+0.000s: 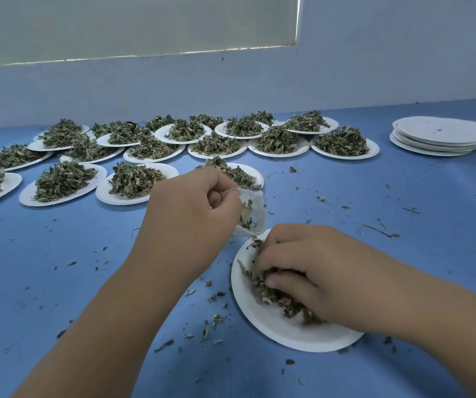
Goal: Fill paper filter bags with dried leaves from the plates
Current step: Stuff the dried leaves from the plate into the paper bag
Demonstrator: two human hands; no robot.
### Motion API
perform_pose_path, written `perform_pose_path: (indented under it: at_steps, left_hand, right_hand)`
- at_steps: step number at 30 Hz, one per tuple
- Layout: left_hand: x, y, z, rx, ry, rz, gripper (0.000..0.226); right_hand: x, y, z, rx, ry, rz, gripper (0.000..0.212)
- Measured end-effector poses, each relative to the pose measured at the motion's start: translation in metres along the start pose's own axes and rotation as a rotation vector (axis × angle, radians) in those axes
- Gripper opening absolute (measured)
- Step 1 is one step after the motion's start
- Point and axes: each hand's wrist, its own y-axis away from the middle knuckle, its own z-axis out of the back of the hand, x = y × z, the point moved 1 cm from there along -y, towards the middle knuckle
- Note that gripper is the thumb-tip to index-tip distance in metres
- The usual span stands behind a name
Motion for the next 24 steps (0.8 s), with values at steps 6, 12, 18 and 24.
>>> perform_pose_path:
  at_steps: [6, 12, 18, 24]
  left_hand:
    - [0.0, 0.001, -0.003, 0.019, -0.011, -0.025, 0.021]
    - [-0.004, 0.005, -0.01, 0.079, 0.035, -0.023, 0.021]
    - [-0.009, 0.009, -0.015, 0.126, 0.13, 0.018, 0.021]
    - [-0.012, 0.012, -0.023, 0.149, 0.119, 0.043, 0.019]
  right_hand:
    - [-0.006, 0.004, 0.027, -0.262, -0.372, -0.084, 0.011]
    - [-0.006, 0.0, 0.021, -0.433, -0.568, -0.155, 0.016]
    - [-0.004, -0.003, 0.014, -0.464, -0.199, -0.252, 0.022]
    - [0.002, -0.003, 0.014, -0.525, -0.189, -0.232, 0.03]
